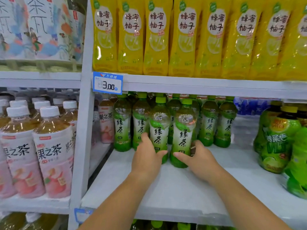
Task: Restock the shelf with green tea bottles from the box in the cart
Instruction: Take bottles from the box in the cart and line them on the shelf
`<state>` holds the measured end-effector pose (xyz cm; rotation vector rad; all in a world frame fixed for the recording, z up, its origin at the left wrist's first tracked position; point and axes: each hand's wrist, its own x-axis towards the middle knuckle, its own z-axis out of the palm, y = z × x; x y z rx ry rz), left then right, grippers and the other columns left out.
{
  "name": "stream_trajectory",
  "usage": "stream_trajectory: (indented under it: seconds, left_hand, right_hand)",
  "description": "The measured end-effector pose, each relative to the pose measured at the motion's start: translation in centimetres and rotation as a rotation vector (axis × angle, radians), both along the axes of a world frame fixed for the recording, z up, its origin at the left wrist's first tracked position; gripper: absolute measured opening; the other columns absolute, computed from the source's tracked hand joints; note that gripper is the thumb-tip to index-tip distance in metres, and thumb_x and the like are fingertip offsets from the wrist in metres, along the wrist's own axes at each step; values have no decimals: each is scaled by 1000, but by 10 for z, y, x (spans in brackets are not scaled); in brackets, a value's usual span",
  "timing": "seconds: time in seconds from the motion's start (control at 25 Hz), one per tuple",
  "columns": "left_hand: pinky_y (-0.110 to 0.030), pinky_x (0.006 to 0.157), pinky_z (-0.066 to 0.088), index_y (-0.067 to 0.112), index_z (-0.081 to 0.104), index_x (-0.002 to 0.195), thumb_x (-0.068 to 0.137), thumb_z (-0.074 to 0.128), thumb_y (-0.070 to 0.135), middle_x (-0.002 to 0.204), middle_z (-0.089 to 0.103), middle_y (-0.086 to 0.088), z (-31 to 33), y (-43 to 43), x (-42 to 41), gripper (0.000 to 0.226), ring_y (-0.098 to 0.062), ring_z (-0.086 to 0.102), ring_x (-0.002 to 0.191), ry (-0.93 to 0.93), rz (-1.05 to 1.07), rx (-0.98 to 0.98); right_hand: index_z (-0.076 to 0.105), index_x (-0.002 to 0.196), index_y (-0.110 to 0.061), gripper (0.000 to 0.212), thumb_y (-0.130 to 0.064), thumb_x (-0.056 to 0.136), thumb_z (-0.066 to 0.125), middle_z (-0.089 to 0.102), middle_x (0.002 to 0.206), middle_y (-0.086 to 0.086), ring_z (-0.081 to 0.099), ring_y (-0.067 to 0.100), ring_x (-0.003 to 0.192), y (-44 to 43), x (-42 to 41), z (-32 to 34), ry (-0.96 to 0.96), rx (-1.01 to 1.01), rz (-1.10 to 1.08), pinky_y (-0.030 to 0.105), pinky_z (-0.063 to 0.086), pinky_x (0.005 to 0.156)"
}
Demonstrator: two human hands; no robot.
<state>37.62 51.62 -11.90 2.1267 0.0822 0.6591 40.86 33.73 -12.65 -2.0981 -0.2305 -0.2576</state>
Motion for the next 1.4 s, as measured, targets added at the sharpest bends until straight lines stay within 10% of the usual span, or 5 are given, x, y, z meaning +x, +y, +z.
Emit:
stream_trajectory:
  seconds: [0.52,0.8,1.0,1.4]
  left_hand:
    - [-33,84,47,18,53,122,87,70,48,120,44,-1,-14,1,48,49,-22,55,107,-84,172,299]
    - [-39,89,51,20,66,108,86,74,44,108,49,0,-22,9,47,34,-23,57,98,-77,92,179]
    - [-40,74,55,20,63,97,86,71,49,91,62,-2,-16,5,51,32,-24,62,86,-19,129,240]
    - [-37,73,51,21,57,100,88,66,53,99,56,1,-18,4,54,35,-25,59,90,-12,175,286]
  right_hand:
    - [72,111,-31,46,-59,75,76,74,102,-17,68,5,95,7,57,-11,22,63,-4,32,54,90]
    - [66,118,-26,41,-21,80,81,69,108,-15,61,-8,98,0,69,-24,-14,123,45,4,42,70]
    - [66,119,-29,40,-35,82,79,68,107,-15,63,7,102,5,72,-25,-37,38,-71,28,46,87]
    - [65,126,-28,44,-33,84,77,68,114,-9,62,10,106,3,71,-25,-53,29,-76,29,45,91]
